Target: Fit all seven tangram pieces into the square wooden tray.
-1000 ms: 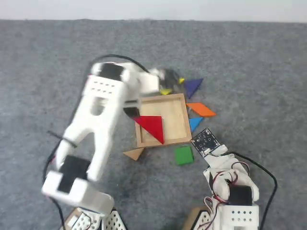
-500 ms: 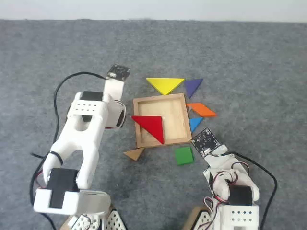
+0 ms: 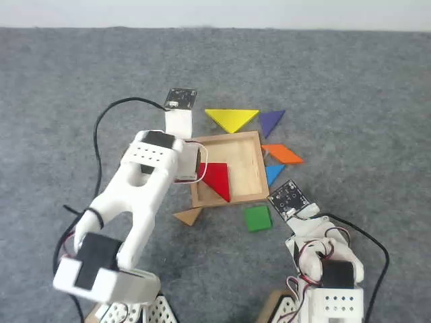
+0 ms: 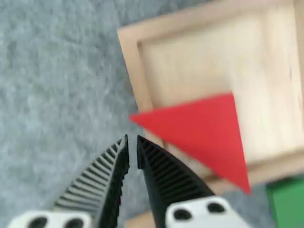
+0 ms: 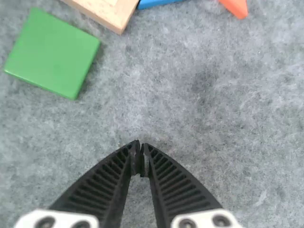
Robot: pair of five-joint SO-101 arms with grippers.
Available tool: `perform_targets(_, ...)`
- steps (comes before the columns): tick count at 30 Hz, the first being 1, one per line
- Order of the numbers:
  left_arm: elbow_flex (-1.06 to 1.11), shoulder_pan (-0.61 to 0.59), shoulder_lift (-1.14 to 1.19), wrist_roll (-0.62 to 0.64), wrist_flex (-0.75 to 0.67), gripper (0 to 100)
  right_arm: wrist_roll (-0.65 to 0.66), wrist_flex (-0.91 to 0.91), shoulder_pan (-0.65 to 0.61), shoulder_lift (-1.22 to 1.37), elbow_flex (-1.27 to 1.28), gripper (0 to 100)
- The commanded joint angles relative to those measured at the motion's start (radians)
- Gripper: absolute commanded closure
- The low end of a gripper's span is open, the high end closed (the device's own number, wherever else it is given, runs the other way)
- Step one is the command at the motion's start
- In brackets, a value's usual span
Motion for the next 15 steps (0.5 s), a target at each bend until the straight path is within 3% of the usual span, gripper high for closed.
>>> perform_targets(1, -0.088, 0.008, 0.063, 0.02, -0.048, 97, 0.011, 0.013, -0.002, -0.008, 0.017, 99.0)
perform_targets(15, -0.283, 0.018, 0.19, 0.023, -0.037, 97, 0.011, 0.013, -0.002, -0.008, 0.017, 99.0)
